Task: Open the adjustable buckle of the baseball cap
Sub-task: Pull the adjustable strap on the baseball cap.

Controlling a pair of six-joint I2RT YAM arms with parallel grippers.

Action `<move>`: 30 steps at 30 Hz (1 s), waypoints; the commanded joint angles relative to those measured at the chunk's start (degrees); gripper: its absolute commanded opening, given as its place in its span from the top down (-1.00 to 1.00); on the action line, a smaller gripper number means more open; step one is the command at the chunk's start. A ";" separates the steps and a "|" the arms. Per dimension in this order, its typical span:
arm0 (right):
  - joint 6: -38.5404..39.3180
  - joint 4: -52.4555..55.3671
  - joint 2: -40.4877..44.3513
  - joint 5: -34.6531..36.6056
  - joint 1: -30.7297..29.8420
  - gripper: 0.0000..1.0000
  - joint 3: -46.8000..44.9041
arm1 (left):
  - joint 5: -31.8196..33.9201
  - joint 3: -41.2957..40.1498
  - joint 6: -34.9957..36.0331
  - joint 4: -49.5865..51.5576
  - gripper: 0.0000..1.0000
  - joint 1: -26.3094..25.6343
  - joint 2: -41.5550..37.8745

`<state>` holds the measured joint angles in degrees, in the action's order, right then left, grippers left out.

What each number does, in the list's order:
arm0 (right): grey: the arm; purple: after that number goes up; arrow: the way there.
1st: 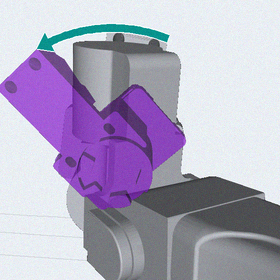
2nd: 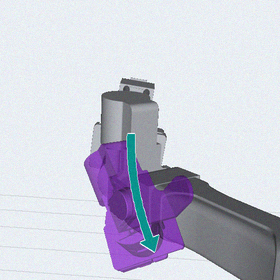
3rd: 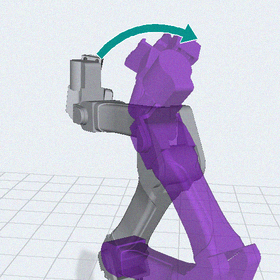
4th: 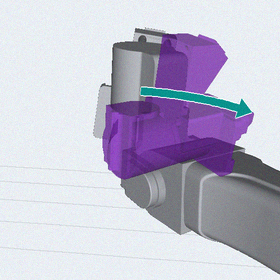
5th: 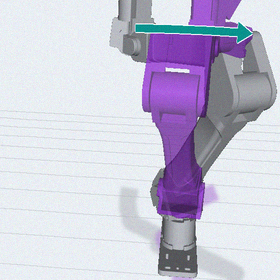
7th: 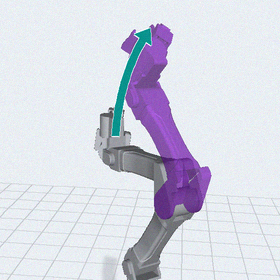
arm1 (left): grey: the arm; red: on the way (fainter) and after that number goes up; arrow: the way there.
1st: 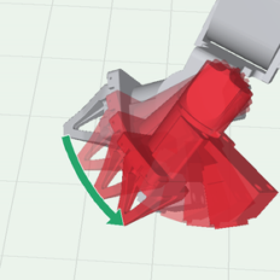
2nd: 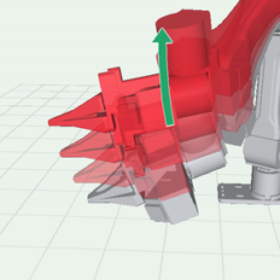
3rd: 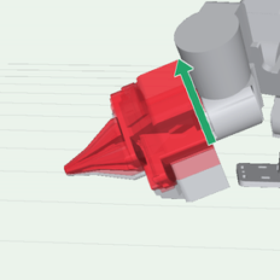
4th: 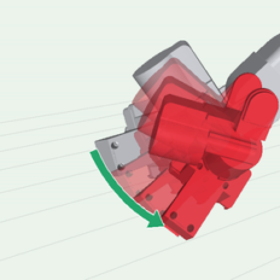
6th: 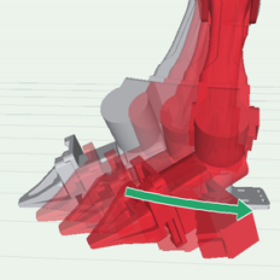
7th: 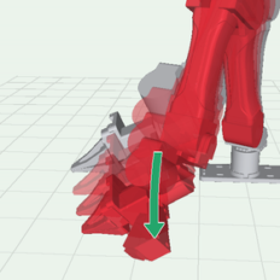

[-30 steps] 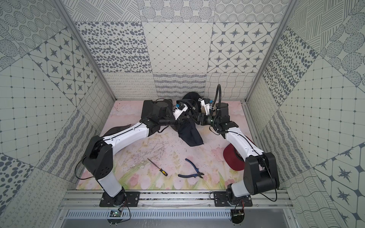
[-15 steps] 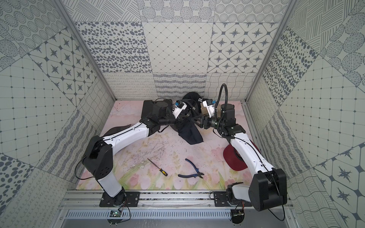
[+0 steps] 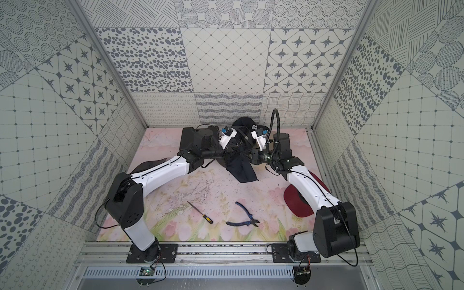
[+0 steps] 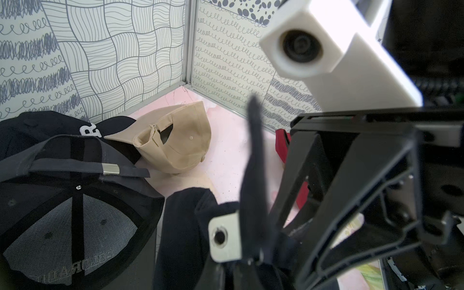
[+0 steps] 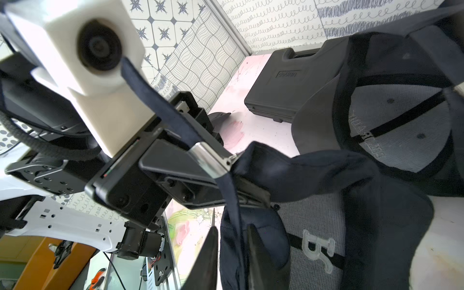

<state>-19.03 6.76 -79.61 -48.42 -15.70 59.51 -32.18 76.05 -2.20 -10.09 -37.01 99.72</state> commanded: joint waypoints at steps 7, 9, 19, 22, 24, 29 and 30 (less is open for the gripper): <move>-0.05 -3.86 1.00 1.22 -0.29 1.00 -1.88 | 2.68 -0.12 -7.29 -11.00 1.00 -0.45 0.65; 0.07 -3.73 1.36 1.42 -0.29 1.00 -2.40 | 2.95 -0.30 -8.51 -12.25 1.00 -0.46 0.74; 1.50 -1.80 4.78 3.07 0.74 1.00 -5.68 | 5.02 -0.40 -11.42 -13.56 1.00 -0.45 0.05; 1.66 -1.07 5.73 3.11 1.24 1.00 -6.62 | 5.86 -0.30 -11.08 -13.07 1.00 -0.40 -0.14; 1.82 -0.41 6.20 3.52 1.61 1.00 -7.31 | 6.79 -0.17 -10.74 -12.56 1.00 -0.38 -0.32; 2.21 1.10 7.03 5.46 2.06 1.00 -10.27 | 6.96 1.47 -10.99 -11.30 1.00 -0.15 0.27; 2.23 1.29 7.31 6.05 2.06 1.00 -10.93 | 6.96 1.93 -10.99 -10.74 1.00 -0.03 0.43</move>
<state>-17.98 5.80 -73.69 -44.01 -13.98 50.81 -27.66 75.96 -11.99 -15.99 -37.08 100.27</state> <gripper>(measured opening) 0.061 0.063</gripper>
